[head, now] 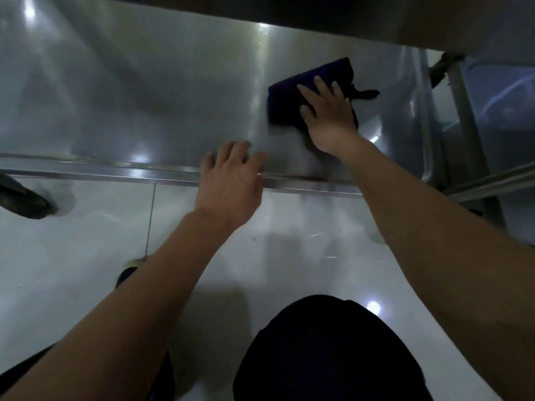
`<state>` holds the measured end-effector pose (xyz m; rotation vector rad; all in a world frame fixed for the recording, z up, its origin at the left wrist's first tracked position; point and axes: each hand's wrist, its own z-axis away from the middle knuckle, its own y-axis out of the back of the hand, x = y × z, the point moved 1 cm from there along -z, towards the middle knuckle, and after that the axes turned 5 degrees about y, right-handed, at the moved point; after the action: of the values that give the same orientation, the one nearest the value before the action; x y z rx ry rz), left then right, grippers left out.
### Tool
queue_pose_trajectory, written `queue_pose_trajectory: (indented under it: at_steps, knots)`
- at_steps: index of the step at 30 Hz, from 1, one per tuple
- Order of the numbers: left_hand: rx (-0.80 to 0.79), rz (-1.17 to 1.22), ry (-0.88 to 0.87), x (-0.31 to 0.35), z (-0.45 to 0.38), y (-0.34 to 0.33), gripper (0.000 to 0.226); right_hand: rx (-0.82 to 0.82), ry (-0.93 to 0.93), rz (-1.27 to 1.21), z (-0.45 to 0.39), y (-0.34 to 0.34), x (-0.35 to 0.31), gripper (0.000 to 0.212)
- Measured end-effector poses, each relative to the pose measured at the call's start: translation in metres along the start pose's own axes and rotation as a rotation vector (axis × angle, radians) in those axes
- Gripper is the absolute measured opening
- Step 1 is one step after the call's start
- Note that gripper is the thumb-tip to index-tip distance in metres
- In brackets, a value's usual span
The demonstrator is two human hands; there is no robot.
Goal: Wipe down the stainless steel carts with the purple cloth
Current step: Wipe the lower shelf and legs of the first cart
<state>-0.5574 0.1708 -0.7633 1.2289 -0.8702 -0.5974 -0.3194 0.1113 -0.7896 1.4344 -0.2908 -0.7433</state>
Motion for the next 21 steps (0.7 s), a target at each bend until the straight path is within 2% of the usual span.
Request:
queue_pose_trajectory:
  at_steps: [5,10,16,21]
  knots:
    - [-0.055,-0.002,-0.142,0.058,0.007,-0.015,0.039,0.002,-0.118,0.015,0.048,0.017,0.080,0.049]
    - [-0.077,-0.101,-0.166,0.087,0.008,-0.029,0.043,0.051,-0.220,-0.032,0.085,0.026,0.133,0.050]
    - [-0.050,-0.137,-0.099,0.097,0.012,-0.038,0.045,0.032,-0.194,-0.024,0.124,0.022,0.133,0.050]
    - [-0.125,-0.118,-0.103,0.095,0.018,-0.033,0.050,0.004,-0.153,0.002,0.186,0.011,0.113,0.049]
